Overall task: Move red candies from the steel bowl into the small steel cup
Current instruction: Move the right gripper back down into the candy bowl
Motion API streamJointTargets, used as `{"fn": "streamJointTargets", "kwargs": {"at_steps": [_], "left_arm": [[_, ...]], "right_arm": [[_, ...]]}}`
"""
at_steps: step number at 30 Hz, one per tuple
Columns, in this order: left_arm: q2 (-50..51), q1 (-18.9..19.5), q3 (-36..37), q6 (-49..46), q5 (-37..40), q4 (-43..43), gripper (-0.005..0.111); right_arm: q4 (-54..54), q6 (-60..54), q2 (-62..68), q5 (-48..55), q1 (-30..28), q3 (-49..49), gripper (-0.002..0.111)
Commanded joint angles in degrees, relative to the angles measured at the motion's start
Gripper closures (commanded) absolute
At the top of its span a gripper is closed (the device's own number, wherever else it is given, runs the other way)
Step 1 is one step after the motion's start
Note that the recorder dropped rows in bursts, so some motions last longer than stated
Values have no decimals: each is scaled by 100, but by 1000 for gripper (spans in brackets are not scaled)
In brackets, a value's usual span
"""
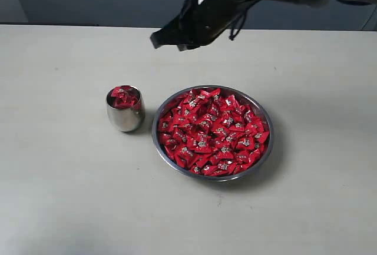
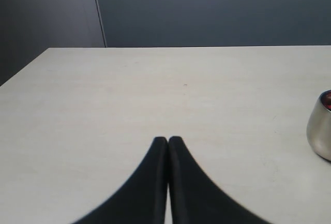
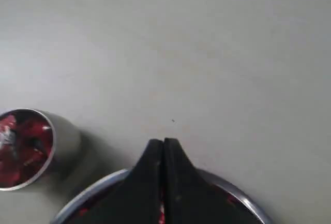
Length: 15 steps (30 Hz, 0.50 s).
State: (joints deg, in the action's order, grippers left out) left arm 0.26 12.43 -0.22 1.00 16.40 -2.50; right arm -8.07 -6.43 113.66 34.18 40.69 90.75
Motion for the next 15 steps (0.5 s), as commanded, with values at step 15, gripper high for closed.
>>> {"fn": "streamJointTargets", "kwargs": {"at_steps": [15], "left_arm": [[-26,5,22,15,-10,-7,106]], "right_arm": [[8,-102,-1108,-403,-1040,-2482,108]]}}
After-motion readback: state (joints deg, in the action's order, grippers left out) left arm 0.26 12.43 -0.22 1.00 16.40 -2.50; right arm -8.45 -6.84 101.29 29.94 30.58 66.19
